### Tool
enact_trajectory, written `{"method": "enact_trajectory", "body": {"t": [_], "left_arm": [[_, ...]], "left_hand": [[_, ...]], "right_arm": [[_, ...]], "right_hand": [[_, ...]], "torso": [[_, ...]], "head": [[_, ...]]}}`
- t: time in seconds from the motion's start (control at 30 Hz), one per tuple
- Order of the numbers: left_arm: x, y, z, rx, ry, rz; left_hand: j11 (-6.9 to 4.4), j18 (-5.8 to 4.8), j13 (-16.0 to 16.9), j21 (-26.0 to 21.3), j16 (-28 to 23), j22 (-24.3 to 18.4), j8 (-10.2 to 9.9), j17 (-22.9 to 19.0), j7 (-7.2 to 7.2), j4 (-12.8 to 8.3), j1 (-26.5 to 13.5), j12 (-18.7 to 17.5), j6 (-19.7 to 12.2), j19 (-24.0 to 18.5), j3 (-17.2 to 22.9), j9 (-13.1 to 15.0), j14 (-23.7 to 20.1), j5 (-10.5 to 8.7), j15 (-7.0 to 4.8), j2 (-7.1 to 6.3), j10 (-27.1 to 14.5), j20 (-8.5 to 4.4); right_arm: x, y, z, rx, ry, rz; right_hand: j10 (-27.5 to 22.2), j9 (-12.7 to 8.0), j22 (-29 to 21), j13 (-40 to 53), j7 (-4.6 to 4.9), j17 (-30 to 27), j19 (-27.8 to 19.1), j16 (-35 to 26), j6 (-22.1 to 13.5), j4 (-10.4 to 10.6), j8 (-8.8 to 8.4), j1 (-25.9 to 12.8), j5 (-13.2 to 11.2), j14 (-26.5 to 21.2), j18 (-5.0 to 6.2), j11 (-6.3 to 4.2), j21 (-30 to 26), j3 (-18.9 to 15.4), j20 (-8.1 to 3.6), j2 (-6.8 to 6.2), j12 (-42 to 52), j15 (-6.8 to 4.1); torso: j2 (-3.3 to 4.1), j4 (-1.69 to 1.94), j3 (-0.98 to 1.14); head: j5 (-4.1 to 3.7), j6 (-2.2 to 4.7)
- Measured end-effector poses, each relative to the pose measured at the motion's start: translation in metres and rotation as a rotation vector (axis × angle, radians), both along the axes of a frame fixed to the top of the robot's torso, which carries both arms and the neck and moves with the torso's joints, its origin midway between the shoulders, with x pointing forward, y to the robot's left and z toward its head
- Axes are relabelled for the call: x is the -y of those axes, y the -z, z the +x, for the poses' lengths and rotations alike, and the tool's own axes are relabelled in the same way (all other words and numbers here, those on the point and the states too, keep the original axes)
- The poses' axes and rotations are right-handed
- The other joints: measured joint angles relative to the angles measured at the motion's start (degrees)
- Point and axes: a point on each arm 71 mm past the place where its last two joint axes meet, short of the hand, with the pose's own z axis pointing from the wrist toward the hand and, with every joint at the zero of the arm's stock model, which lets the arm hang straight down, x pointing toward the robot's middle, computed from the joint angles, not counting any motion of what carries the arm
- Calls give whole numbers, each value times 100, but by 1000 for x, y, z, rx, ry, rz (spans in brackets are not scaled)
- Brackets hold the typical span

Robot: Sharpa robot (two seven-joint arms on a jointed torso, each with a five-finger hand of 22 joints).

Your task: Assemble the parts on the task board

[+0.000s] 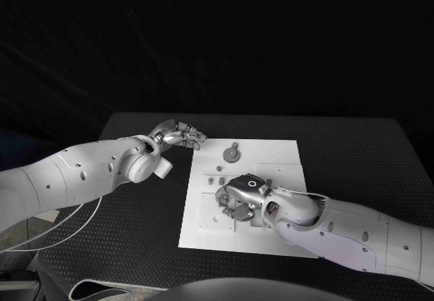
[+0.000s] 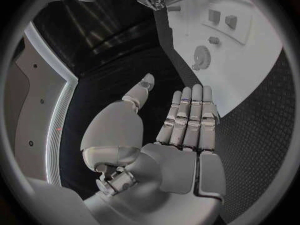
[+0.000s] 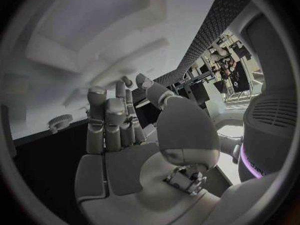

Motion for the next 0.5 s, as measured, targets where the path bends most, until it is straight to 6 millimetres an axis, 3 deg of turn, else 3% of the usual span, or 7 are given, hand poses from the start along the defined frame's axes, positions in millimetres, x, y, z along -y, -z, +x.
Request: {"method": "enact_trajectory", "body": {"t": [0.5], "left_arm": [[0,-1,1,1,0,0]], "left_hand": [[0,0,-5,0,-22,-5,0,5,0,0,0,0,0,0,0,0,0,0,0,0,0,0]], "right_arm": [[-19,-3,-2,16,-13,-59]], "right_hand": [[43,-13,-1,246,-1,14,19,-21,-1,232,64,-90,0,-22,-2,-43,-22,19,-23,-90,179,-23]], "torso": [[0,4,-9]], "head": [[8,-10]]}}
